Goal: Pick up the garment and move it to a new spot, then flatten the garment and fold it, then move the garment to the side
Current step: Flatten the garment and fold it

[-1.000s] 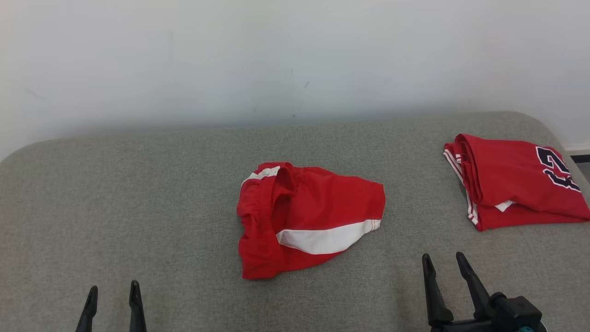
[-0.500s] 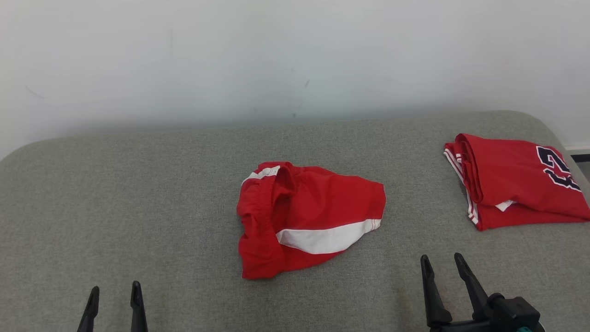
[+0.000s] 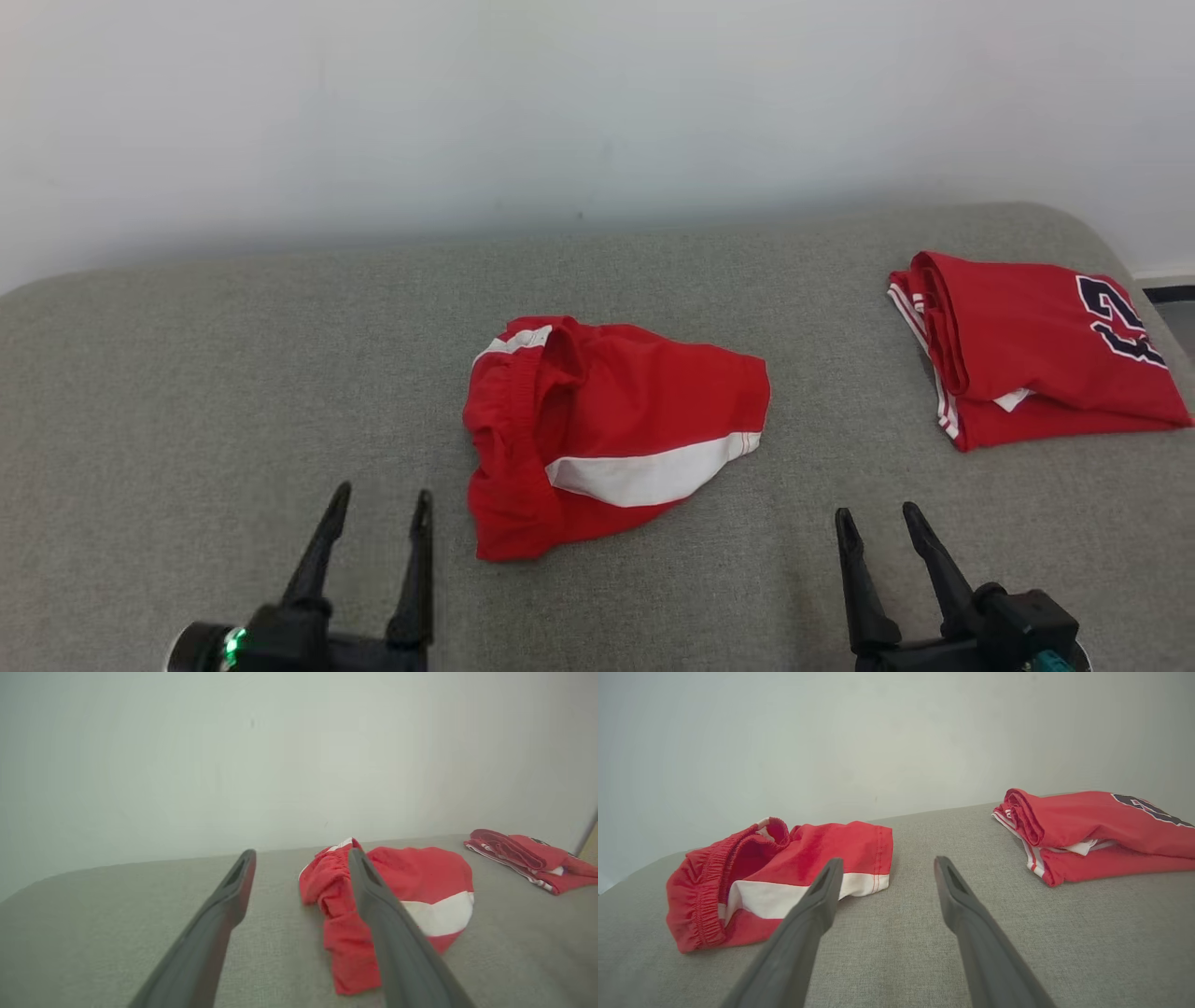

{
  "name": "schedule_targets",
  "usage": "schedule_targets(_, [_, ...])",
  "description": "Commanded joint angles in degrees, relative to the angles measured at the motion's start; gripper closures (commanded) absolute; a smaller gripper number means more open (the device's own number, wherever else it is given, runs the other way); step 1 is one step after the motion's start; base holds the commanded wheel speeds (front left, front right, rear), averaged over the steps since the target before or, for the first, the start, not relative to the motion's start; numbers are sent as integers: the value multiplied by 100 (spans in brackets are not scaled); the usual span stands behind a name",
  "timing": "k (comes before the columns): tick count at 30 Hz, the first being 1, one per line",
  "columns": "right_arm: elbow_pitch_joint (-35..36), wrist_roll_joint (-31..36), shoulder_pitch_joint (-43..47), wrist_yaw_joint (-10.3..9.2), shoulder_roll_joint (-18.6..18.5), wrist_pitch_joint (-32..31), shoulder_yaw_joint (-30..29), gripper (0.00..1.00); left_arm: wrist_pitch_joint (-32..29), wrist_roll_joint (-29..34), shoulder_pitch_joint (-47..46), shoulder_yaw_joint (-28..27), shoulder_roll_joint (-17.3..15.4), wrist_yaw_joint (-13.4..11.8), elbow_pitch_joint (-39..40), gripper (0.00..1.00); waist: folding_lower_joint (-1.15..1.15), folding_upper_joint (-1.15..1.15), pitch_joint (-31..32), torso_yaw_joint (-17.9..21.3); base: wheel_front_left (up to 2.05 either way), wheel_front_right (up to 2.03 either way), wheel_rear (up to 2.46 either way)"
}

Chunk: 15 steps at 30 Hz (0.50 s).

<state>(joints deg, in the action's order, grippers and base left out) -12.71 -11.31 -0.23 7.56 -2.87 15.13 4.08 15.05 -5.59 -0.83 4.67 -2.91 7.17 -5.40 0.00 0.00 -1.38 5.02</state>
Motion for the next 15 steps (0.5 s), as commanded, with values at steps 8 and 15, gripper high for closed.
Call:
schedule_targets(8, [-48,-190,-232,-12,3,-5,57,0,17,134,-1123,1058,-78,25,-964,0,0,0,-401,497,0,0,0])
schedule_targets(15, [-86,-325,-412,-12,2,-5,21,0,17,466,-1847,1152,-155,-185,-2727,0,0,0,-720,875,0,0,0])
